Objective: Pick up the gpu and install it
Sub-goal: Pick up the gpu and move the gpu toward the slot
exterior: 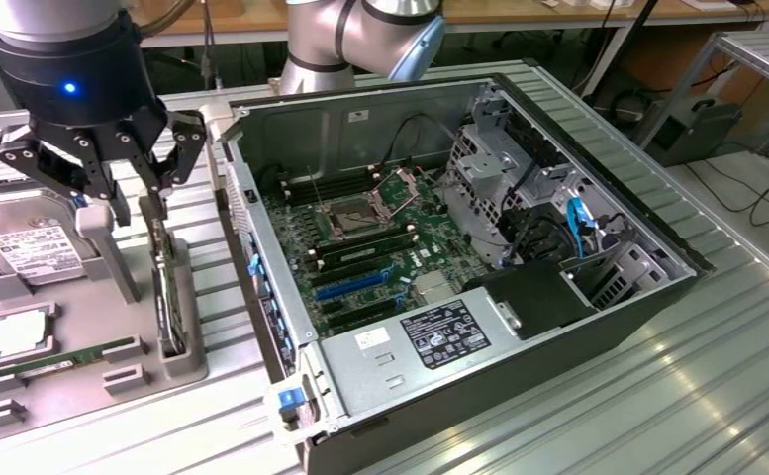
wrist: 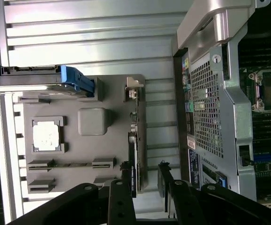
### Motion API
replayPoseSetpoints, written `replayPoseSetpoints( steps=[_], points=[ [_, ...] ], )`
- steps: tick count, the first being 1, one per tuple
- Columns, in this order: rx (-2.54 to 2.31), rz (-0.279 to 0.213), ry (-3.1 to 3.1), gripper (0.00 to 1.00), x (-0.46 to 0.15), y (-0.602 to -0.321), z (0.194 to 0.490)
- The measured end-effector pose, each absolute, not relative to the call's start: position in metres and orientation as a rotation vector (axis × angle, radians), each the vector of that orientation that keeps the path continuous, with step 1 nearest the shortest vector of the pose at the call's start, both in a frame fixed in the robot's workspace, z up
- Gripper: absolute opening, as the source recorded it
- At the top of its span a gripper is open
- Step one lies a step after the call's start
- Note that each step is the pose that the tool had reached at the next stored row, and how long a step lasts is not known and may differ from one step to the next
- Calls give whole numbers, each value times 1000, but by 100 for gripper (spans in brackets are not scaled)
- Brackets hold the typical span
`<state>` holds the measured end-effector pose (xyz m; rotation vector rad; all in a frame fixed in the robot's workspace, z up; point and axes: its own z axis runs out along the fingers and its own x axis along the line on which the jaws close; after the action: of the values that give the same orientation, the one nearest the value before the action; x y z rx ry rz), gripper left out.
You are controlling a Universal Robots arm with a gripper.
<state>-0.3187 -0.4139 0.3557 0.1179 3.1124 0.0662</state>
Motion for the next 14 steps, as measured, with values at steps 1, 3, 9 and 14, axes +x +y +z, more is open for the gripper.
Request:
replayPoseSetpoints(
  steps=[1,3,9,14],
  points=[
    [118,66,3112,36,-319,-415,354],
    [118,66,3110,36,-320,-417,346],
    [118,66,3110,36,-330,-418,327],
    [118,66,3110,36,-330,-419,312]
  ],
)
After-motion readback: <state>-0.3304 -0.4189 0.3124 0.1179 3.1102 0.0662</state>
